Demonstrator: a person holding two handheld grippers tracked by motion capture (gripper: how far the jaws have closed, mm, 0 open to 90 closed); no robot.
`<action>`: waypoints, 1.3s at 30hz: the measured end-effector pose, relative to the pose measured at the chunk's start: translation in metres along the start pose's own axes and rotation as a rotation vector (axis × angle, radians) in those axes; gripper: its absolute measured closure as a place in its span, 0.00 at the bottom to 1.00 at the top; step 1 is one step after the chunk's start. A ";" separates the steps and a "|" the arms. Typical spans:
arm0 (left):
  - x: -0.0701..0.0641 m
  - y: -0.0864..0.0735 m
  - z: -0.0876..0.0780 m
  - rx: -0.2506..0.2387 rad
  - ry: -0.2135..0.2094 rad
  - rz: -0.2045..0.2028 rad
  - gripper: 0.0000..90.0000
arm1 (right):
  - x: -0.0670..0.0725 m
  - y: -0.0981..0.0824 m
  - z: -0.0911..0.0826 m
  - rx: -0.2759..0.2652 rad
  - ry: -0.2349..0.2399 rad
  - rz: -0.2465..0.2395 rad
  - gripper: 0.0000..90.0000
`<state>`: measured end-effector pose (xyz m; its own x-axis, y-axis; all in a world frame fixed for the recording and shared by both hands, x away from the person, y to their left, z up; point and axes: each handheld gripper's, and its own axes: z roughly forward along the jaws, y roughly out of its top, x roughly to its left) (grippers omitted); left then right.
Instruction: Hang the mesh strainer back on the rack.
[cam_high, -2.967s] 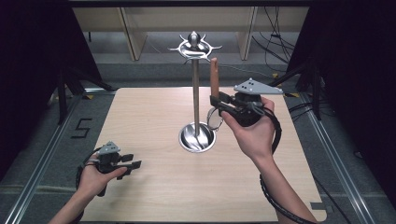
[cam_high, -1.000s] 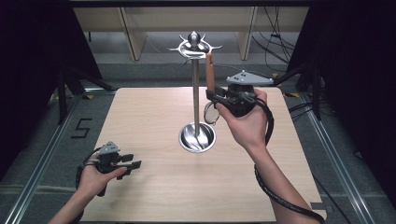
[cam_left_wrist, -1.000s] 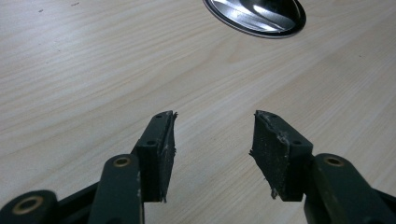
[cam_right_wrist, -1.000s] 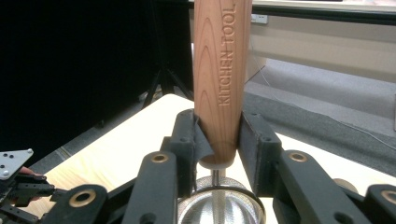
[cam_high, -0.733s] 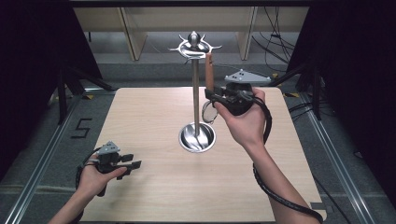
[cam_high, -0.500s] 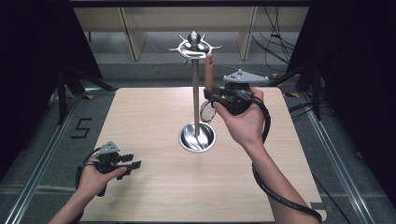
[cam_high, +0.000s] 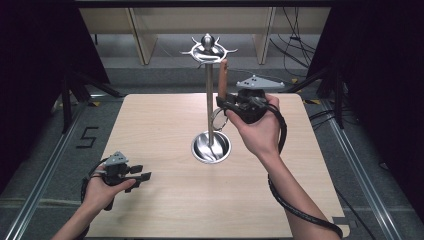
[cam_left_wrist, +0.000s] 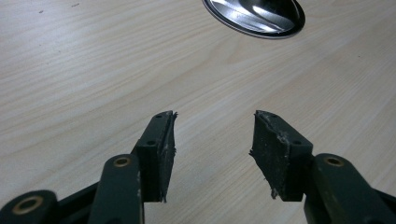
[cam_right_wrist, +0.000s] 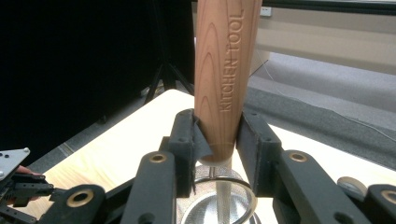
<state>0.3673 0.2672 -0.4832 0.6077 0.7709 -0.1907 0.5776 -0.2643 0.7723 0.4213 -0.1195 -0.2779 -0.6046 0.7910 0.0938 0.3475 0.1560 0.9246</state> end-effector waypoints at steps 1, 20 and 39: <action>0.000 0.000 0.000 0.000 0.000 0.000 0.53 | 0.000 0.000 0.000 0.000 -0.005 -0.007 0.76; 0.000 0.000 0.000 -0.001 0.002 -0.004 0.53 | -0.003 -0.006 0.000 0.002 -0.009 -0.021 0.64; 0.000 -0.001 0.000 -0.002 0.009 0.000 0.53 | -0.015 -0.017 -0.030 -0.008 -0.012 -0.047 0.55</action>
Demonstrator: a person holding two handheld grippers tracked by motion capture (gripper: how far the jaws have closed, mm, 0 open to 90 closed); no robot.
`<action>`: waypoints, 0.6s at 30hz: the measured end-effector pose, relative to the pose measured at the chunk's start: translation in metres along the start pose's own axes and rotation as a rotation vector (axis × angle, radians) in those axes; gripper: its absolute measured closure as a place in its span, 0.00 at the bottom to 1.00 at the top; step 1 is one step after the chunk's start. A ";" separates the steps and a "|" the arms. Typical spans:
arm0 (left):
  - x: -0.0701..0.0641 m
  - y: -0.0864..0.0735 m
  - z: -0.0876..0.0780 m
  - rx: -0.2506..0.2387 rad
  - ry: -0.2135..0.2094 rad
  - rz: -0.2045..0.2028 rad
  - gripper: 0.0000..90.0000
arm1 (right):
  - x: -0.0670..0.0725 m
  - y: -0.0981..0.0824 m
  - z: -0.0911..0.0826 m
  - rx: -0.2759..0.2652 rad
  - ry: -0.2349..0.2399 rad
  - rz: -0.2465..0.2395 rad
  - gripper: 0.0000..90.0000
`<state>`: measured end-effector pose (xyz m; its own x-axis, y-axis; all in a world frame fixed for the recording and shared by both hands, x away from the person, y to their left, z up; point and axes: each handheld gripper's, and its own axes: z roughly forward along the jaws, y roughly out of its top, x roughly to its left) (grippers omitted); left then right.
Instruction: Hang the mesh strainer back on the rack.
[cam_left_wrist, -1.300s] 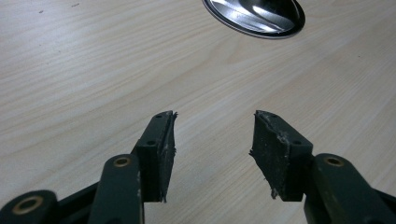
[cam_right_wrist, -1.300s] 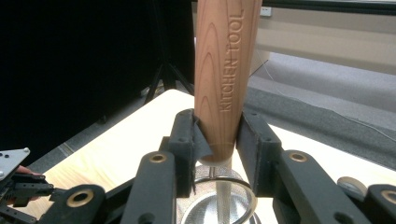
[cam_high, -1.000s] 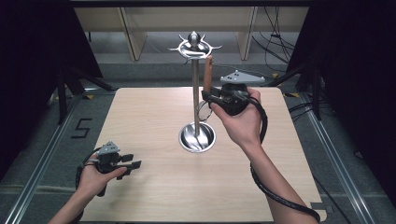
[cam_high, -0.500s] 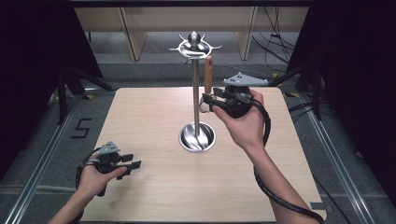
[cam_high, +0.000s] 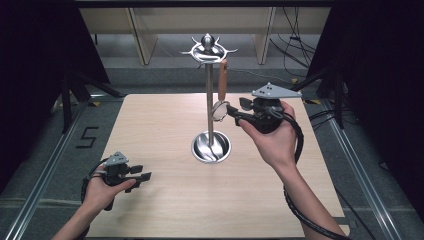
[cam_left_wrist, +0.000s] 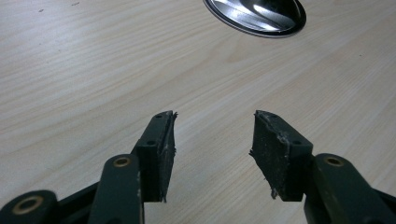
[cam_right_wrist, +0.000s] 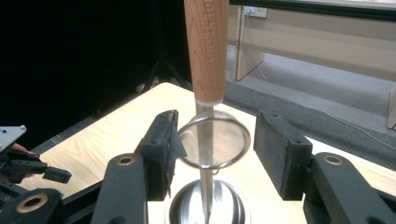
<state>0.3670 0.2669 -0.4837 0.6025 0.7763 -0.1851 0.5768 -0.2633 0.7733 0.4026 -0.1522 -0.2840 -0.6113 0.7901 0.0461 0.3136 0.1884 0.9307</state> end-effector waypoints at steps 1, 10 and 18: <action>0.000 0.000 0.000 0.002 0.001 0.000 0.53 | -0.001 -0.001 -0.002 0.006 -0.010 -0.006 0.54; 0.001 0.000 0.000 0.014 -0.007 0.003 0.53 | -0.014 -0.019 -0.018 0.033 -0.041 -0.018 0.54; 0.001 0.000 0.000 0.018 -0.006 0.002 0.53 | -0.027 -0.047 -0.027 0.072 -0.070 -0.001 0.54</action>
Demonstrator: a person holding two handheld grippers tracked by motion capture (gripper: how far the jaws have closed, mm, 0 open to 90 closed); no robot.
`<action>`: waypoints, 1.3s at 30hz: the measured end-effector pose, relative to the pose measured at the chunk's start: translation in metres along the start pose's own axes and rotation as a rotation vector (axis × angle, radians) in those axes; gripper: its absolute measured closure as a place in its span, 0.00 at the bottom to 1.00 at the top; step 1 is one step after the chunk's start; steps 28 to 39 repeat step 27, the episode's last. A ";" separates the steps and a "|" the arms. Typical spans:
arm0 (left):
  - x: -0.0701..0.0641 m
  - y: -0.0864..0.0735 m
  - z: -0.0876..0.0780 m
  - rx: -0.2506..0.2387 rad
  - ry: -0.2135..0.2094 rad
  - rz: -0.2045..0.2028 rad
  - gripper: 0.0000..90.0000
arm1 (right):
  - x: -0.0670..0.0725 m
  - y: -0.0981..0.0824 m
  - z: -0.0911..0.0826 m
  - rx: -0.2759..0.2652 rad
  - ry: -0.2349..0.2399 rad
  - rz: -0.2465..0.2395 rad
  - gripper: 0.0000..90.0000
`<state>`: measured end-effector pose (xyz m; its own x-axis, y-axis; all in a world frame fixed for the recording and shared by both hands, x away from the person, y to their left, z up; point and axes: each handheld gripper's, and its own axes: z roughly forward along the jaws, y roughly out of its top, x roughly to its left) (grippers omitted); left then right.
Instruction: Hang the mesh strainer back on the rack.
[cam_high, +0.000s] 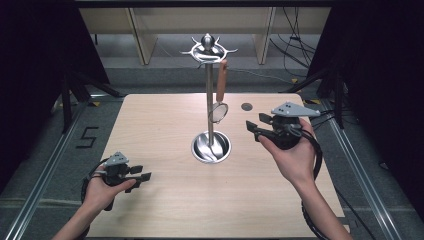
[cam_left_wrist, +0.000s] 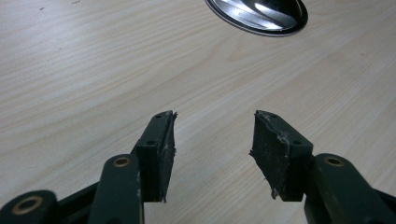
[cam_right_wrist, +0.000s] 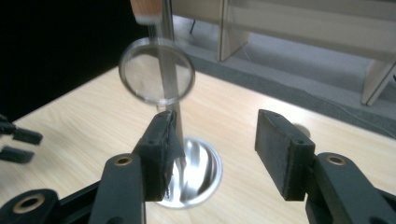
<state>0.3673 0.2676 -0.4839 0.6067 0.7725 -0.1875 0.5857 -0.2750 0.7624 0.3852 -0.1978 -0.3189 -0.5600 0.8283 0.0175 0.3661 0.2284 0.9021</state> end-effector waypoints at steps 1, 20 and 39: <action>0.000 0.000 0.000 -0.003 0.001 -0.003 0.53 | -0.001 -0.004 -0.001 0.015 0.000 0.014 0.55; 0.000 0.000 0.001 0.002 0.003 0.003 0.53 | -0.030 -0.088 0.001 0.162 -0.055 0.099 0.57; 0.001 0.001 0.000 0.010 0.001 0.016 0.53 | -0.032 -0.111 0.008 0.246 -0.045 0.104 0.69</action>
